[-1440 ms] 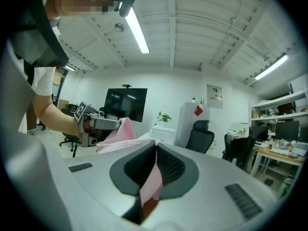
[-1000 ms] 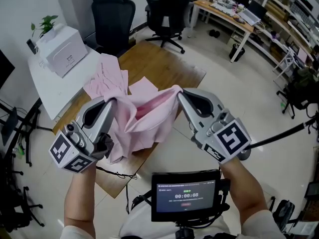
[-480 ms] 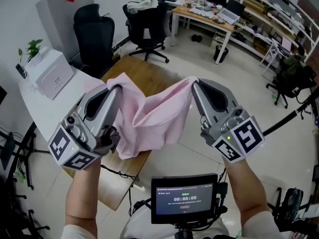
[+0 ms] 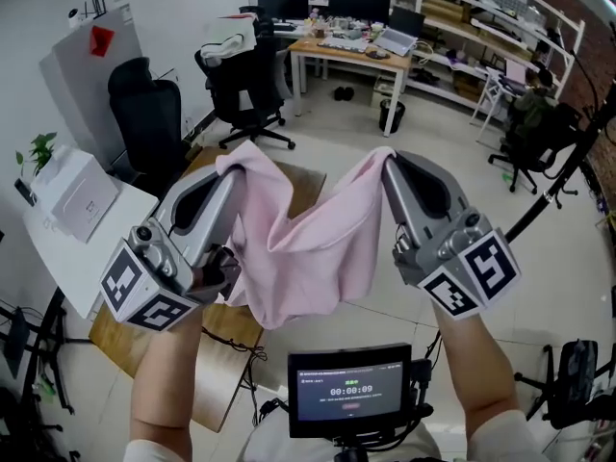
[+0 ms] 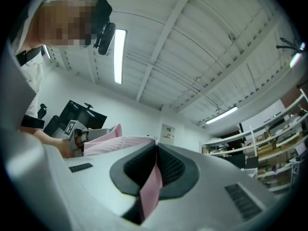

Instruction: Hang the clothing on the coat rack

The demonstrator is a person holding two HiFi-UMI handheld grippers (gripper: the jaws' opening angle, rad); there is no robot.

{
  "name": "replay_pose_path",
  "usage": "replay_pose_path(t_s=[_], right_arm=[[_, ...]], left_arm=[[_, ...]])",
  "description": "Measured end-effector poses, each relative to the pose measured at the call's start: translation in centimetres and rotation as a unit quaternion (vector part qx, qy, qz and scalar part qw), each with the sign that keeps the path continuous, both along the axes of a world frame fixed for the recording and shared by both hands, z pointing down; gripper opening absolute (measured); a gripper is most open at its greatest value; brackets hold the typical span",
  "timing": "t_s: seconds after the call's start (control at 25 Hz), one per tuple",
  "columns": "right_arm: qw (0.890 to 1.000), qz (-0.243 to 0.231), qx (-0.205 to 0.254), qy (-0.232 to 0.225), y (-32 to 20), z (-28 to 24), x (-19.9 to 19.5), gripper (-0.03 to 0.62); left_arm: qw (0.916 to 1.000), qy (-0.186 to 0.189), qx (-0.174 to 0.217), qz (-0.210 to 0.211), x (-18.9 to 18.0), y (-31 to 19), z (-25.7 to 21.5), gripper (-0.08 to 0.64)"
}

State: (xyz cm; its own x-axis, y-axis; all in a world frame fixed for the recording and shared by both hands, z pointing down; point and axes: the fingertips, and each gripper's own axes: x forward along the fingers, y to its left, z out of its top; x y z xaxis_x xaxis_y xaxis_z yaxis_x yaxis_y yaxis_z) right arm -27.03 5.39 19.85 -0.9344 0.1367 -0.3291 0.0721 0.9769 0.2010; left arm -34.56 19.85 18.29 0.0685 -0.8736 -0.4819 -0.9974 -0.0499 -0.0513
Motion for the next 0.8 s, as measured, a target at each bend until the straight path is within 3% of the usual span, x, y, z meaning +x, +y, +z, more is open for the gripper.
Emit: replay_pose_path(t_s=[0.8], right_arm=[[0.991, 0.123, 0.025, -0.049, -14.5, -4.9, 14.1, 0.009]], left_arm=[[0.9911, 0.003, 0.021, 0.131, 9.7, -17.2, -4.6, 0.012]])
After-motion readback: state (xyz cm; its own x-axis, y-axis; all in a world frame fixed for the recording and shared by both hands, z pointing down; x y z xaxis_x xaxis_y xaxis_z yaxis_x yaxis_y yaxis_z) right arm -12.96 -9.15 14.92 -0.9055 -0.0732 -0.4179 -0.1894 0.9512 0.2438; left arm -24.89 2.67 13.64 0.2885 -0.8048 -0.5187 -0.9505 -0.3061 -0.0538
